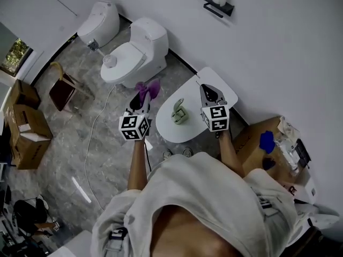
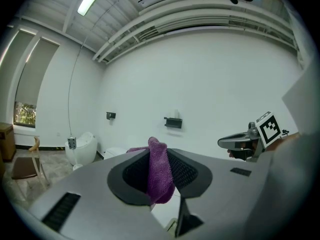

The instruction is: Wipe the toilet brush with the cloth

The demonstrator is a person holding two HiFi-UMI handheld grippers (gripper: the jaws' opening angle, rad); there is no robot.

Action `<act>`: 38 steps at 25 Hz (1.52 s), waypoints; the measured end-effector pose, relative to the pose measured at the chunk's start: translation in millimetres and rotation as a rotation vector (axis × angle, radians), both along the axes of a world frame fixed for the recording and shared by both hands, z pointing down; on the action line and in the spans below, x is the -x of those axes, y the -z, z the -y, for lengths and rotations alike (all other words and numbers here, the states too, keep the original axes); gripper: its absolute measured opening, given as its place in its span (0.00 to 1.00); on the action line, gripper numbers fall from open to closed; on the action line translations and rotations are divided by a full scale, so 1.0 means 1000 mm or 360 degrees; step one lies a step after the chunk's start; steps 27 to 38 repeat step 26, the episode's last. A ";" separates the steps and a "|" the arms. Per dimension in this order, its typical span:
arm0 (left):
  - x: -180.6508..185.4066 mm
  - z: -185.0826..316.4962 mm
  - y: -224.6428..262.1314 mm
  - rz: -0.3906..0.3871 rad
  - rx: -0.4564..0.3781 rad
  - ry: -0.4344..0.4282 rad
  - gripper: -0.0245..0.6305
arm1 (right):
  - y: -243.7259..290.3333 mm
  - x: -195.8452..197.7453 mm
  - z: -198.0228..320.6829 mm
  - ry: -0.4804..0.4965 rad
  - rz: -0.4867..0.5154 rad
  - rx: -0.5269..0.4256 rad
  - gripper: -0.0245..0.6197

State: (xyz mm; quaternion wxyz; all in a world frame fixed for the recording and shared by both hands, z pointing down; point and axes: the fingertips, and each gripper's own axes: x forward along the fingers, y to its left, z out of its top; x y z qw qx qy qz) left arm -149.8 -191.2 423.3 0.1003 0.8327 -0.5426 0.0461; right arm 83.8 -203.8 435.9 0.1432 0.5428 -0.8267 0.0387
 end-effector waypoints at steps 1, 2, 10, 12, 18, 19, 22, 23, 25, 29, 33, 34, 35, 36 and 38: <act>0.000 0.000 0.000 0.0003 0.0000 -0.0001 0.19 | 0.001 0.000 0.001 0.0000 0.0001 -0.0003 0.09; 0.000 0.000 -0.001 0.0004 0.0001 -0.0002 0.19 | 0.002 0.001 0.002 0.0001 0.0003 -0.0004 0.09; 0.001 0.003 -0.001 -0.0002 0.0008 -0.0006 0.19 | 0.002 0.003 0.006 0.0006 -0.0003 -0.0003 0.09; 0.001 0.004 0.000 0.0004 0.0007 -0.0009 0.19 | 0.002 0.003 0.007 0.0005 -0.0001 -0.0003 0.09; 0.001 0.006 -0.001 0.0009 0.0011 -0.0014 0.19 | -0.001 0.003 0.009 0.0001 0.0001 0.0004 0.09; 0.001 0.007 -0.001 0.0009 0.0012 -0.0015 0.19 | -0.002 0.003 0.009 0.0002 0.0001 0.0006 0.09; -0.001 0.008 -0.001 0.0008 0.0012 -0.0019 0.19 | -0.003 0.002 0.010 0.0001 0.0001 0.0012 0.09; -0.001 0.008 -0.001 0.0007 0.0013 -0.0020 0.19 | -0.003 0.002 0.010 0.0000 0.0001 0.0013 0.09; -0.001 0.009 -0.002 0.0005 0.0014 -0.0022 0.19 | -0.003 0.002 0.011 -0.0001 -0.0001 0.0013 0.09; -0.001 0.010 -0.002 0.0003 0.0015 -0.0023 0.19 | -0.003 0.002 0.011 -0.0002 -0.0002 0.0013 0.09; -0.001 0.010 -0.002 0.0003 0.0015 -0.0023 0.19 | -0.003 0.002 0.011 -0.0002 -0.0002 0.0013 0.09; -0.001 0.010 -0.002 0.0003 0.0015 -0.0023 0.19 | -0.003 0.002 0.011 -0.0002 -0.0002 0.0013 0.09; -0.001 0.010 -0.002 0.0003 0.0015 -0.0023 0.19 | -0.003 0.002 0.011 -0.0002 -0.0002 0.0013 0.09; -0.001 0.010 -0.002 0.0003 0.0015 -0.0023 0.19 | -0.003 0.002 0.011 -0.0002 -0.0002 0.0013 0.09; -0.001 0.010 -0.002 0.0003 0.0015 -0.0023 0.19 | -0.003 0.002 0.011 -0.0002 -0.0002 0.0013 0.09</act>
